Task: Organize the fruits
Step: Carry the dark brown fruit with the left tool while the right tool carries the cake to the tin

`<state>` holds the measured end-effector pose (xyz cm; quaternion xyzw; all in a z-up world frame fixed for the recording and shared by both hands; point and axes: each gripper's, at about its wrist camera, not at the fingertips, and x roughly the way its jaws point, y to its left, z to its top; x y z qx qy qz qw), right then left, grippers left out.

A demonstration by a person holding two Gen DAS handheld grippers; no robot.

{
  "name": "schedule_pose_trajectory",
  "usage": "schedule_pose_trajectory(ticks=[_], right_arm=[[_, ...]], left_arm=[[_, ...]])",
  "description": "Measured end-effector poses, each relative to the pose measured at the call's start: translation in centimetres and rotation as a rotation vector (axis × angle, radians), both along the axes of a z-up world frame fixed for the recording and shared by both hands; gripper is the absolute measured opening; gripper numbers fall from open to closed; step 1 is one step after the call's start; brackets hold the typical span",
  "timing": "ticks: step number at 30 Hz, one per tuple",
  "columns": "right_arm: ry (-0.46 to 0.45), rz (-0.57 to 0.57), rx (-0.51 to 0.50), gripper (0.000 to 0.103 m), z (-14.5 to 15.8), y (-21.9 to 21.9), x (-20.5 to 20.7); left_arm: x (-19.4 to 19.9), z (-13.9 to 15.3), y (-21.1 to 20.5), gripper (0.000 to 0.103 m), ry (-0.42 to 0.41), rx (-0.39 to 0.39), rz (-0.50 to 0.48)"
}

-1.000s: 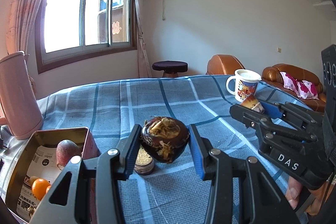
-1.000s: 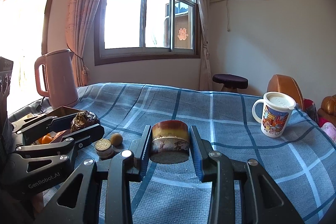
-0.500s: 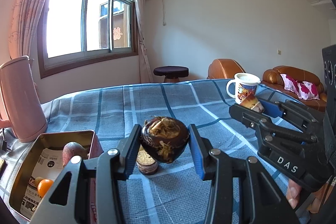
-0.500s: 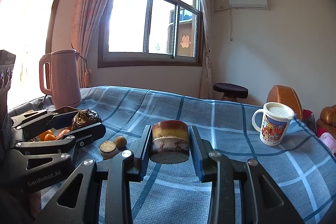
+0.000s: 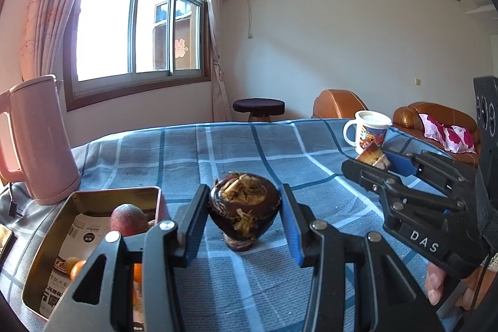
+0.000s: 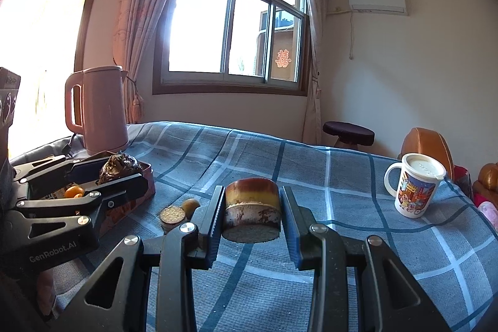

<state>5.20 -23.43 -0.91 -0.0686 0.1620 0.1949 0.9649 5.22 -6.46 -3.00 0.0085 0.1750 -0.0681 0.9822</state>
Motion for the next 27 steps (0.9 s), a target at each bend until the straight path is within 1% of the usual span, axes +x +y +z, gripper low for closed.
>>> schedule_pose_trajectory(ticks=[7,14,21,27], right_arm=[[0.028,0.049,-0.012,0.037,-0.2,2.0,-0.1],[0.034,0.093,-0.03,0.037,-0.4,4.2,-0.5],[0.058,0.128,-0.013,0.037,-0.3,5.7,-0.4],[0.06,0.154,-0.014,0.037,-0.1,6.9,-0.7]], left_arm=[[-0.2,0.0,1.8,0.046,-0.003,-0.006,0.034],[-0.6,-0.1,3.4,0.046,-0.007,-0.004,0.061],[-0.9,-0.1,5.0,0.046,-0.005,-0.011,0.093],[-1.1,-0.1,6.4,0.046,-0.002,-0.016,0.119]])
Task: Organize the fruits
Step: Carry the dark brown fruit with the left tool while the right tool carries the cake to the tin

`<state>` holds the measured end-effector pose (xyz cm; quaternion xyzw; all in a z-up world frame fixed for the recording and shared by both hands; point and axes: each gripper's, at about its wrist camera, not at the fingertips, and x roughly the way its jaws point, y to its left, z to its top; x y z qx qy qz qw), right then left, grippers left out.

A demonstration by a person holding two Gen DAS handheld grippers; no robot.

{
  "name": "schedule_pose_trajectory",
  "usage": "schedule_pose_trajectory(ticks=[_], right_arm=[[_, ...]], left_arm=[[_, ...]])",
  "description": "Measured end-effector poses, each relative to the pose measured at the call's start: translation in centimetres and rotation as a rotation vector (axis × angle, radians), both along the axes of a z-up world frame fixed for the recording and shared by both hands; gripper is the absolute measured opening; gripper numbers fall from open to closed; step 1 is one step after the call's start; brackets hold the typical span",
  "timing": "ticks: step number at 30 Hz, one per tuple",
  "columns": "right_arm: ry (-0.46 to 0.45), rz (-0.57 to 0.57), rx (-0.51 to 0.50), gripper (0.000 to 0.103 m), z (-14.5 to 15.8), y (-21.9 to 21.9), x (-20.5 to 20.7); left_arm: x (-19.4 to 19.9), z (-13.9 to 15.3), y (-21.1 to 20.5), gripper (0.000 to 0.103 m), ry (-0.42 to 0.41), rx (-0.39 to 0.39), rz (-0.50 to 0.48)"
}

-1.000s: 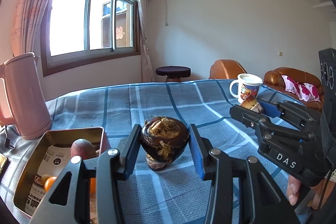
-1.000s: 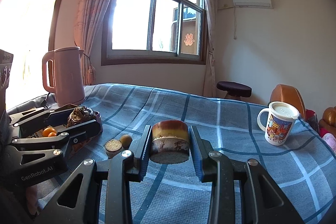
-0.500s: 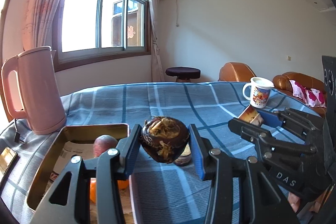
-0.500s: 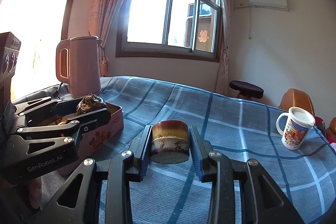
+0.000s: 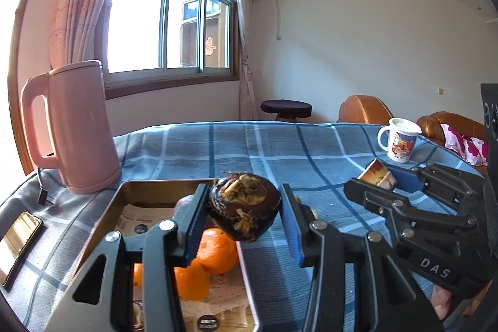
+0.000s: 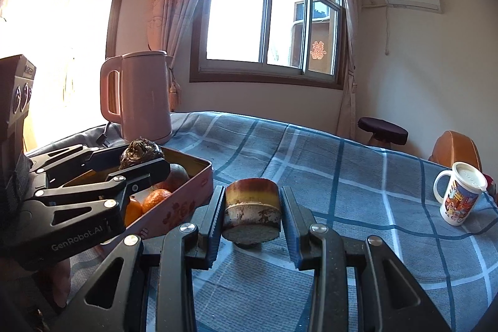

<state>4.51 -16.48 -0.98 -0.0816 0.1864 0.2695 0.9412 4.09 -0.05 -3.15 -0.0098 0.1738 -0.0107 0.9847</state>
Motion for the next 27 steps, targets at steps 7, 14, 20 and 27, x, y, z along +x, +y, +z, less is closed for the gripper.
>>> schedule_pose_trajectory(ticks=[7,14,20,27], right_arm=[[-0.005,0.031,-0.001,0.037,0.4,1.6,-0.3],[-0.01,0.057,-0.008,0.037,0.7,3.1,-0.4],[-0.015,0.081,-0.019,0.037,0.9,4.1,-0.6],[-0.021,0.106,-0.024,0.037,1.2,5.4,-0.8]], left_arm=[[-0.1,-0.1,1.2,0.046,0.007,-0.004,0.023],[-0.3,-0.1,2.2,0.046,0.014,-0.003,0.039],[-0.4,-0.1,3.0,0.046,0.02,-0.008,0.057],[-0.5,0.1,4.6,0.046,0.023,-0.015,0.085]])
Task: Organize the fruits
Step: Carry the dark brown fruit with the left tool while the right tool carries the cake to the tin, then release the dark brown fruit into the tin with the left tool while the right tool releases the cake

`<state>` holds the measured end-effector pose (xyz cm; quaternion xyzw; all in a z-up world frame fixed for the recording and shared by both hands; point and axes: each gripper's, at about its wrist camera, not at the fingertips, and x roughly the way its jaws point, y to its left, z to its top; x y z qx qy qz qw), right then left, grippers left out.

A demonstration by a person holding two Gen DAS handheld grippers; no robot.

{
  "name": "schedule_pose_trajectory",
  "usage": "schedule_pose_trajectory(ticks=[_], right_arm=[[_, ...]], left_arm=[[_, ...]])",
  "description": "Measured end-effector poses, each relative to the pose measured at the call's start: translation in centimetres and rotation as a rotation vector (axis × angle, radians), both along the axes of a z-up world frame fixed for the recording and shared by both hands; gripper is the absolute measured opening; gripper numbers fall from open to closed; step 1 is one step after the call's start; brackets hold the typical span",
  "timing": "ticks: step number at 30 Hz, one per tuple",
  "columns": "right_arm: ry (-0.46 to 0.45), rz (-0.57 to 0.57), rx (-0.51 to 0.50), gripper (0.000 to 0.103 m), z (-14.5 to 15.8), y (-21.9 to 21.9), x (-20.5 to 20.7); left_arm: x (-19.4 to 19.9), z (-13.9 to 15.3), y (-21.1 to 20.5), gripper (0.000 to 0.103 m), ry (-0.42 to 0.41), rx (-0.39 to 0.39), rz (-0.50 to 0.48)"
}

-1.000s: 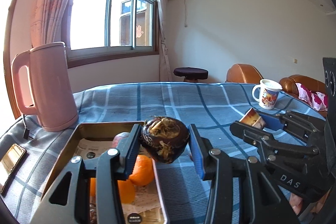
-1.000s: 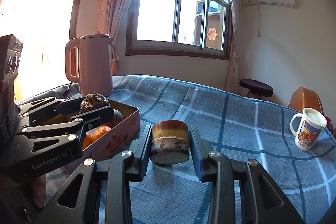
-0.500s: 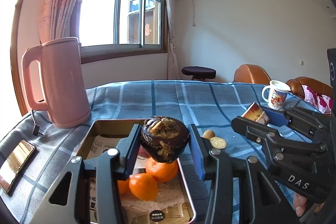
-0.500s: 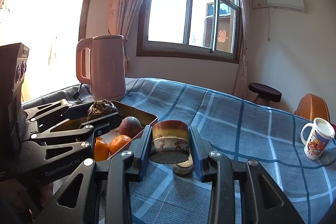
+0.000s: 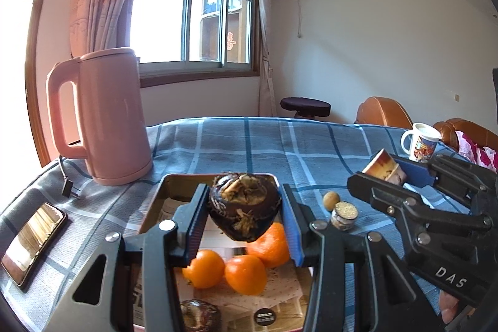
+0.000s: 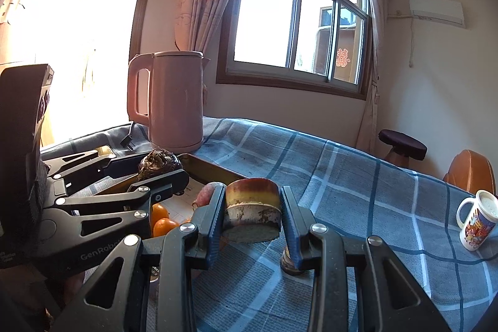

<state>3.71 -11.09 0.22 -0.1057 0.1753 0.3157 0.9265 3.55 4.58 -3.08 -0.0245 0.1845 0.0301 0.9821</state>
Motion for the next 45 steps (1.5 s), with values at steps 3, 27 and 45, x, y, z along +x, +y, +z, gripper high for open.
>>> schedule_pose_trajectory(ticks=[3,27,45], right_arm=[[0.001,0.01,0.0,0.037,0.0,0.5,0.0],[0.124,0.145,-0.093,0.037,-3.0,7.2,0.3],[0.188,0.191,-0.171,0.062,-4.4,8.7,0.2]], left_arm=[[0.0,0.0,0.8,0.046,0.004,0.002,0.017],[1.0,-1.9,6.4,0.046,0.188,-0.051,0.085],[0.5,-1.6,5.9,0.073,0.173,-0.005,0.123]])
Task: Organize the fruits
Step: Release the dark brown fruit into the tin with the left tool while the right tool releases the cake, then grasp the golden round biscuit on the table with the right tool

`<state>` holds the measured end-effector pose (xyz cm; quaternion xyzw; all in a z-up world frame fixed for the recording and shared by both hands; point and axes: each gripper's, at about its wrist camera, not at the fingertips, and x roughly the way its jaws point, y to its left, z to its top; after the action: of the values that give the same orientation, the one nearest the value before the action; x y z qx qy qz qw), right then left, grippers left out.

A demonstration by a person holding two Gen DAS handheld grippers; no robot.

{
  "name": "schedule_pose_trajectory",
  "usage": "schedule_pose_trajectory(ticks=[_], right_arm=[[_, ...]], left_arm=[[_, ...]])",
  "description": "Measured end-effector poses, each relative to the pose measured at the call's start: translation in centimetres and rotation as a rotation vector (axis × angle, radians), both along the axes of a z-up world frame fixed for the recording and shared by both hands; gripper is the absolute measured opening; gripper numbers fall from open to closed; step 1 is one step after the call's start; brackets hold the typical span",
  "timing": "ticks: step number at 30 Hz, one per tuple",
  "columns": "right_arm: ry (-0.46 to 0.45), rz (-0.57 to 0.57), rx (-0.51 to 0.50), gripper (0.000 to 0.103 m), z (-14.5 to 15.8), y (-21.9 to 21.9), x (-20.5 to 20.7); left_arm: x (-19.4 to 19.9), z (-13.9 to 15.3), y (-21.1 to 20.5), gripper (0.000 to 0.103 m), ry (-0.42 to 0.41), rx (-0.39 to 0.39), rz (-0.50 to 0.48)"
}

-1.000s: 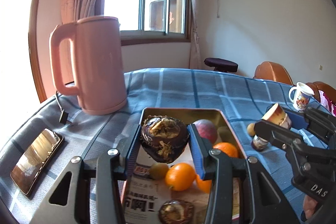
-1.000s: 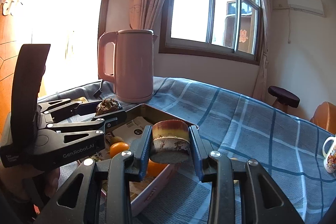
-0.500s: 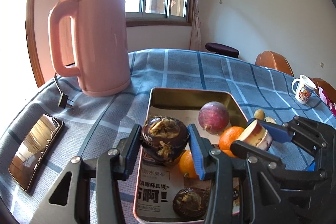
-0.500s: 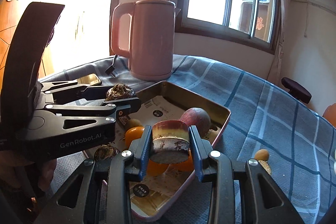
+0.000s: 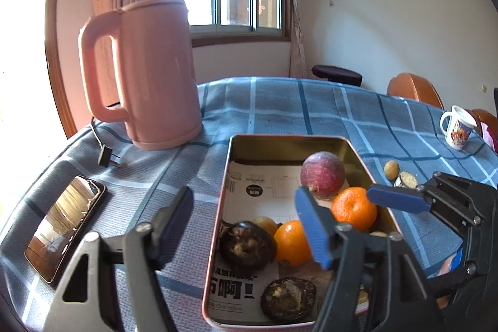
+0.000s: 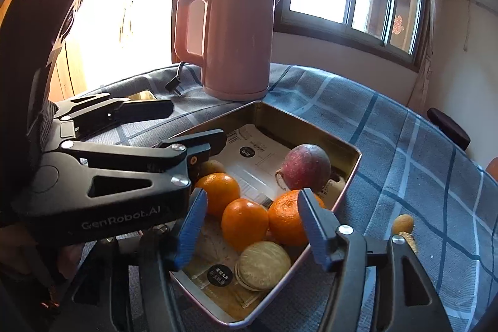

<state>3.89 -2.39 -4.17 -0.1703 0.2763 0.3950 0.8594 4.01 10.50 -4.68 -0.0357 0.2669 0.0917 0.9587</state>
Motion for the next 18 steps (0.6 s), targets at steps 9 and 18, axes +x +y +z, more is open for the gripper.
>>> schedule_pose_trajectory(ticks=[9,18], right_arm=[[-0.064,-0.166,0.016,0.065,1.8,-7.2,1.8],[0.083,-0.326,-0.021,0.065,-0.5,-10.9,7.4]], left_arm=[[-0.2,0.5,-1.5,0.087,-0.056,-0.016,-0.008],[1.0,0.8,-4.1,0.091,-0.069,0.014,-0.059]])
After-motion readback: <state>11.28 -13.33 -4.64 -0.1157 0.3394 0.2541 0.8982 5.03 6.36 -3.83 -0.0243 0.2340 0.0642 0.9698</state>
